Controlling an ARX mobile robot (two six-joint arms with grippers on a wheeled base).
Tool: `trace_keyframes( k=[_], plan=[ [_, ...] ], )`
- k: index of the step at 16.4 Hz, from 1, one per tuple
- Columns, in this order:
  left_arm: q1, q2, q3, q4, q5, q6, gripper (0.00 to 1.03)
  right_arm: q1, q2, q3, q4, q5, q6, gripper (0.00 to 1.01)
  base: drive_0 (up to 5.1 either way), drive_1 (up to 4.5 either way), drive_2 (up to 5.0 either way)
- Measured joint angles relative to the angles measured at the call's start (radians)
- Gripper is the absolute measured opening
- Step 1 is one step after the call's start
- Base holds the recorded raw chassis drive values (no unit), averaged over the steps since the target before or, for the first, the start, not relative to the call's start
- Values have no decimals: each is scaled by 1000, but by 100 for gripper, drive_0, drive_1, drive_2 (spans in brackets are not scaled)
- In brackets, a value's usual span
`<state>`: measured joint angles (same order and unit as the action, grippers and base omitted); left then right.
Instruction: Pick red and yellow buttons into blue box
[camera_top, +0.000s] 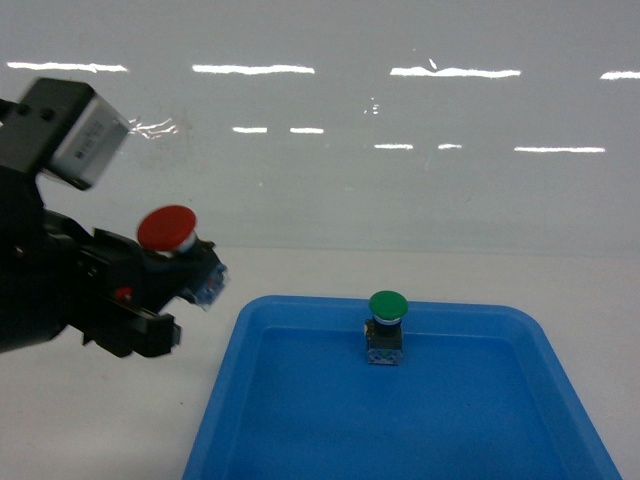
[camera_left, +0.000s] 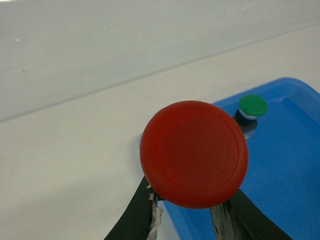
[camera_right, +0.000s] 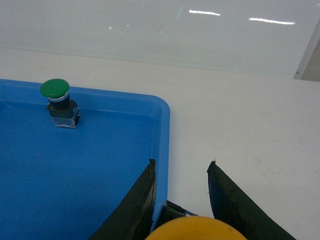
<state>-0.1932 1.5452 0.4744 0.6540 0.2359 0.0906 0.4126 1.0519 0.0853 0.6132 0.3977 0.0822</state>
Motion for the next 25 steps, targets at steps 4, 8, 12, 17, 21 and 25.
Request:
trace_keyframes(
  k=[4, 8, 12, 17, 21, 25],
  plan=[
    [48, -128, -75, 47, -56, 16, 20, 0, 0, 0, 0, 0, 0, 29, 0, 0, 0],
    [48, -177, -101, 60, -78, 18, 20, 0, 0, 0, 0, 0, 0, 29, 0, 0, 0],
    [22, -303, -186, 74, -175, 21, 20, 0, 0, 0, 0, 0, 0, 29, 0, 0, 0],
    [-81, -352, -245, 108, -314, 11, 20, 0, 0, 0, 0, 0, 0, 29, 0, 0, 0],
    [-124, -346, -245, 116, -337, 4, 20, 0, 0, 0, 0, 0, 0, 29, 0, 0, 0],
    [-124, -344, -245, 116, -340, -4, 20, 0, 0, 0, 0, 0, 0, 29, 0, 0, 0]
  ],
)
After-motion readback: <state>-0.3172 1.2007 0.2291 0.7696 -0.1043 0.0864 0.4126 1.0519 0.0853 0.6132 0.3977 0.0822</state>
